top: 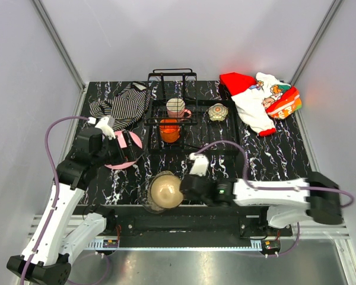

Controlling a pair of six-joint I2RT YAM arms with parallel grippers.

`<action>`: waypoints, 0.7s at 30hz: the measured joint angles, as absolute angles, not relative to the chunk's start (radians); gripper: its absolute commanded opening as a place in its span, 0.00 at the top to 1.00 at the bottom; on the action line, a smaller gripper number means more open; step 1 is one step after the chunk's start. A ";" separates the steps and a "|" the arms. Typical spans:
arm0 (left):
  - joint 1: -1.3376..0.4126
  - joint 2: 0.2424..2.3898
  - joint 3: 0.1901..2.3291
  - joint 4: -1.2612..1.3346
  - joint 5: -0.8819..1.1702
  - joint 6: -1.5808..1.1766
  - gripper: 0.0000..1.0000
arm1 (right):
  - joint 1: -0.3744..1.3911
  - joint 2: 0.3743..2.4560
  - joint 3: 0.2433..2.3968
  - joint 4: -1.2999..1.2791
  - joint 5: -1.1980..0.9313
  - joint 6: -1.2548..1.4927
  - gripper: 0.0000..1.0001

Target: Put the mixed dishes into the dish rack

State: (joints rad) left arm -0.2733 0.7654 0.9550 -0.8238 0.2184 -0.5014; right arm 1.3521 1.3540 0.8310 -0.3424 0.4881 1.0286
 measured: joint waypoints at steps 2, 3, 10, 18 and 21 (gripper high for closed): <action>-0.273 0.766 0.955 -0.826 0.216 -0.498 0.01 | 1.352 1.231 0.805 -0.390 0.532 1.032 1.00; -0.273 0.766 0.955 -0.828 0.216 -0.498 0.01 | 1.353 1.147 0.793 -0.435 0.569 1.037 1.00; -0.273 0.768 0.955 -0.833 0.214 -0.497 0.01 | 1.352 0.816 0.791 -0.734 0.909 1.057 1.00; -0.273 0.770 0.955 -0.834 0.212 -0.494 0.01 | 1.148 0.860 0.799 -0.686 1.171 0.761 1.00; -0.273 0.770 0.955 -0.837 0.208 -0.493 0.01 | 0.921 0.866 0.781 -0.550 1.121 0.625 1.00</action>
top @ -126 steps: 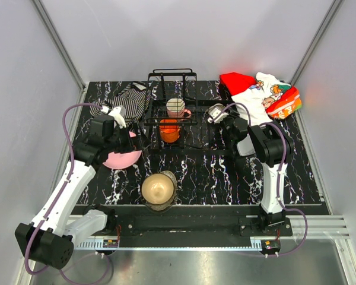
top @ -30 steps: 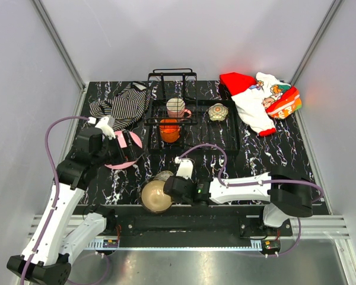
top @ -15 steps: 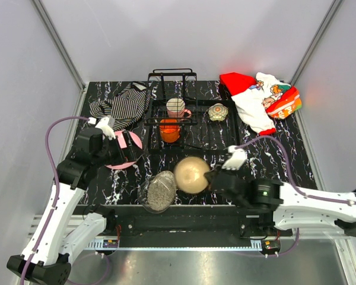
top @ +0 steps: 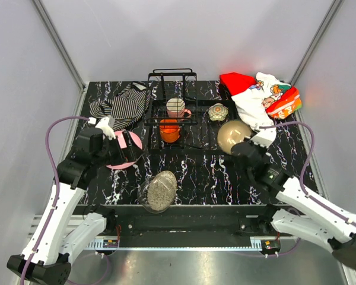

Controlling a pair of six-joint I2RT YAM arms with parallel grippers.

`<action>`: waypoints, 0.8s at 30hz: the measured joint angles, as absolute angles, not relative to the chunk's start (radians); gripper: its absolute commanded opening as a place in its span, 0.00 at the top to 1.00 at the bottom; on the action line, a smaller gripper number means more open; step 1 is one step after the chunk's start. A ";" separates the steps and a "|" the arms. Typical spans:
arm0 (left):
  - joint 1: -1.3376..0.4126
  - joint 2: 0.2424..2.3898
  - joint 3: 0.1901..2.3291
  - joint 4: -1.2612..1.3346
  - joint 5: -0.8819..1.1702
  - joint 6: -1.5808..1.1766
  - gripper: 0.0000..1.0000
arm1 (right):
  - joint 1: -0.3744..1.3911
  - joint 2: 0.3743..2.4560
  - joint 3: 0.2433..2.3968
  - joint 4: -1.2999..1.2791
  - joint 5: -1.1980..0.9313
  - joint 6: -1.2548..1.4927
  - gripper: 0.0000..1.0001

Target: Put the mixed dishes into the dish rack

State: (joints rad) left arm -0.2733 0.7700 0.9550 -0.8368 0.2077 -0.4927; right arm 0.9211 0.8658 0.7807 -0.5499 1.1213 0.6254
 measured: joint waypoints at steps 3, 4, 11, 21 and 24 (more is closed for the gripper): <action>-0.273 0.770 0.955 -0.838 0.201 -0.488 0.01 | 0.741 0.866 0.733 -0.361 1.055 0.465 1.00; -0.273 0.770 0.955 -0.838 0.200 -0.487 0.01 | 0.685 0.886 0.731 -0.321 1.030 0.419 1.00; -0.273 0.791 0.955 -0.837 0.200 -0.486 0.01 | 0.487 1.134 0.733 0.052 0.847 0.074 1.00; -0.273 0.826 0.955 -0.824 0.201 -0.472 0.01 | 0.485 1.312 0.703 0.529 0.543 -0.405 1.00; -0.273 0.836 0.955 -0.813 0.201 -0.467 0.01 | 0.483 1.345 0.659 0.689 0.444 -0.532 1.00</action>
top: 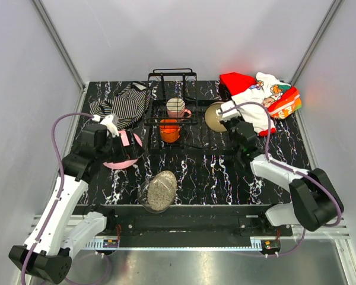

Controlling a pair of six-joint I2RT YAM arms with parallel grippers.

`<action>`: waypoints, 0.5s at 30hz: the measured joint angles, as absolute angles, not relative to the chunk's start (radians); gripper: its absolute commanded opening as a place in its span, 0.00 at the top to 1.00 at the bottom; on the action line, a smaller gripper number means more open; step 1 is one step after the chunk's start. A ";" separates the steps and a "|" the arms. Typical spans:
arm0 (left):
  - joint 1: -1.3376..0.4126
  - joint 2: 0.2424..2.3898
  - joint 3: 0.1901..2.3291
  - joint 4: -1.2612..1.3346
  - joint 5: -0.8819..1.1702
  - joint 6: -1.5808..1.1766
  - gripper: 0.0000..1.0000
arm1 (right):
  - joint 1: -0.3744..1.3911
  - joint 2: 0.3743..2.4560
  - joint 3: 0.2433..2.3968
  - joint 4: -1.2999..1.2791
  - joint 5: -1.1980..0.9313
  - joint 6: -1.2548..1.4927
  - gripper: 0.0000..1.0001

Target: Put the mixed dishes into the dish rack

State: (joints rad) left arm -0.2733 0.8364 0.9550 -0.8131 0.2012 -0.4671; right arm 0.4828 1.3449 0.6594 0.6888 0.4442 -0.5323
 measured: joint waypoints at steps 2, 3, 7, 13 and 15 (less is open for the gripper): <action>-0.273 0.842 0.955 -0.813 0.201 -0.463 0.01 | 0.482 1.372 0.624 0.781 0.389 -0.615 1.00; -0.273 0.845 0.955 -0.813 0.201 -0.462 0.01 | 0.482 1.390 0.608 0.821 0.362 -0.656 1.00; -0.272 0.858 0.955 -0.811 0.202 -0.452 0.01 | 0.478 1.470 0.580 0.897 0.300 -0.782 1.00; -0.270 0.880 0.955 -0.806 0.203 -0.439 0.01 | 0.450 1.537 0.569 0.981 0.277 -0.901 1.00; -0.270 0.887 0.955 -0.806 0.207 -0.436 0.01 | 0.443 1.556 0.569 1.013 0.277 -0.929 1.00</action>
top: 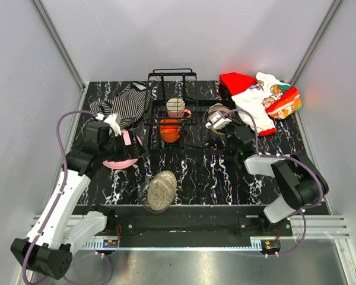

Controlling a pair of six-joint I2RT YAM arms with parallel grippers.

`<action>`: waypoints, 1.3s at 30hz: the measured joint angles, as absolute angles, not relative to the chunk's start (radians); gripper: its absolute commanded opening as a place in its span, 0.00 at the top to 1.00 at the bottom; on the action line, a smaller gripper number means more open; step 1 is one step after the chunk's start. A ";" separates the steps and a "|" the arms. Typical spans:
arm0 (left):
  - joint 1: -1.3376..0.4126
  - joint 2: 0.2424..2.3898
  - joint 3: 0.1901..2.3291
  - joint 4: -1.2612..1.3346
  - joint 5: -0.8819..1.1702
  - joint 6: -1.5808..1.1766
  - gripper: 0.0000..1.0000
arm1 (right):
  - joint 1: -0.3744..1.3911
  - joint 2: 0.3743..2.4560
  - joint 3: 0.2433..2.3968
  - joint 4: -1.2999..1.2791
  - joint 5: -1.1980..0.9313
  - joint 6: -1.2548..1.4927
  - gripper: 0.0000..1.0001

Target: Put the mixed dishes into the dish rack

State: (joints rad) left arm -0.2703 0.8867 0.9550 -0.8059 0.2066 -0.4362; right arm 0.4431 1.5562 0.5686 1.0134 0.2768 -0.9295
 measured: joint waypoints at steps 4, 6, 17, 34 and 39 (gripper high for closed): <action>-0.268 0.904 0.955 -0.800 0.222 -0.434 0.01 | 0.428 1.602 0.569 1.082 0.276 -0.988 1.00; -0.268 0.913 0.960 -0.797 0.229 -0.433 0.01 | 0.421 1.629 0.572 1.111 0.276 -1.012 1.00; -0.266 1.027 1.019 -0.773 0.255 -0.405 0.01 | 0.412 1.728 0.591 1.142 0.262 -1.113 1.00; -0.257 1.065 1.022 -0.746 0.265 -0.400 0.01 | 0.350 1.772 0.598 1.207 0.027 -1.163 1.00; -0.250 1.069 1.022 -0.745 0.264 -0.399 0.01 | 0.327 1.788 0.599 1.231 -0.037 -1.139 1.00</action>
State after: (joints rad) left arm -0.2504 1.0687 1.0218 -0.7448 0.2642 -0.3992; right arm 0.3267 1.7878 0.5995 1.2312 -0.0368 -1.1385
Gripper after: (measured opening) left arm 0.987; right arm 0.040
